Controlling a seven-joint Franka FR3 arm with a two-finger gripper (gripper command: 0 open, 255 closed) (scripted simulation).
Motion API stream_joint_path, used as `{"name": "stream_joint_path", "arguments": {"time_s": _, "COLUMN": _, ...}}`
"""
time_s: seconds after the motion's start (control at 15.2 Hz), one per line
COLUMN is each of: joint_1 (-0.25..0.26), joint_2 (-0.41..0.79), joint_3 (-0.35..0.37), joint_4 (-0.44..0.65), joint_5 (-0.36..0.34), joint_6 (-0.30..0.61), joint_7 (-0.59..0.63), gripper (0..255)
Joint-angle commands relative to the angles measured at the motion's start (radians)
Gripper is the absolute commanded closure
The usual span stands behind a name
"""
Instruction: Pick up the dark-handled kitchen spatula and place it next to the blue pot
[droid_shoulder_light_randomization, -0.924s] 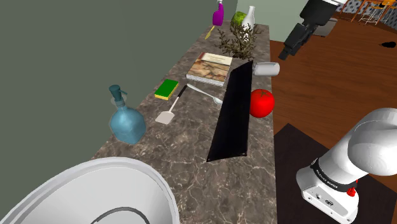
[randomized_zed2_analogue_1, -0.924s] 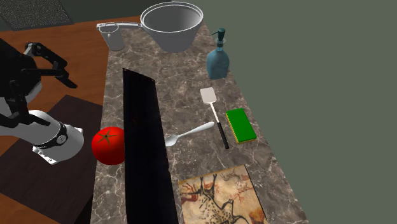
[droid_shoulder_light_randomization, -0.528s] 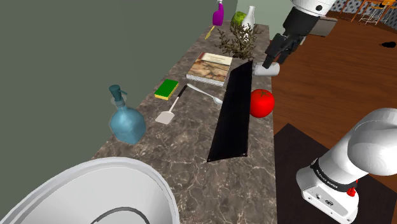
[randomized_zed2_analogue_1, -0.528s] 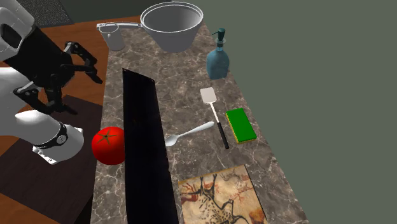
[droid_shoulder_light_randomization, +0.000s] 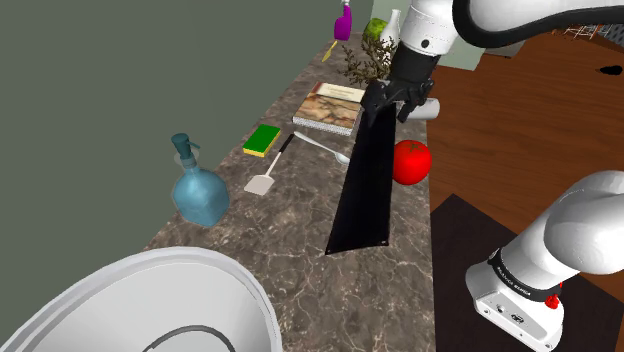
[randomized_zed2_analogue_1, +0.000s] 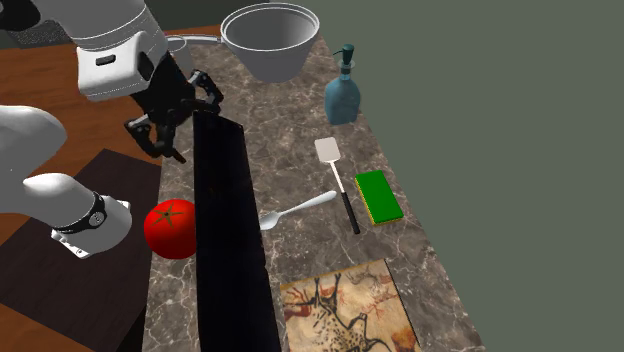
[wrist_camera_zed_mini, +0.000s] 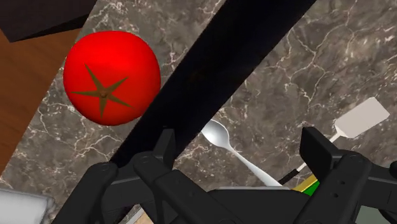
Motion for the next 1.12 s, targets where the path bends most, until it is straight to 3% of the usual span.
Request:
{"name": "stream_joint_path", "arguments": {"time_s": 0.0, "joint_1": -0.016, "joint_2": 0.062, "joint_3": 0.062, "joint_4": 0.024, "joint_5": 0.002, "joint_6": 0.041, "joint_7": 0.105, "gripper": 0}}
{"name": "stream_joint_path", "arguments": {"time_s": 0.46, "joint_1": -0.098, "joint_2": 0.342, "joint_3": 0.258, "joint_4": 0.174, "joint_5": -0.096, "joint_6": 0.148, "joint_7": 0.473, "gripper": 0}}
{"name": "stream_joint_path", "arguments": {"time_s": 0.79, "joint_1": -0.133, "joint_2": 0.597, "joint_3": 0.359, "joint_4": 0.333, "joint_5": -0.277, "joint_6": 0.176, "joint_7": 0.779, "gripper": 0}}
{"name": "stream_joint_path", "arguments": {"time_s": 1.06, "joint_1": -0.083, "joint_2": 0.816, "joint_3": 0.357, "joint_4": 0.493, "joint_5": -0.443, "joint_6": 0.152, "joint_7": 1.011, "gripper": 0}}
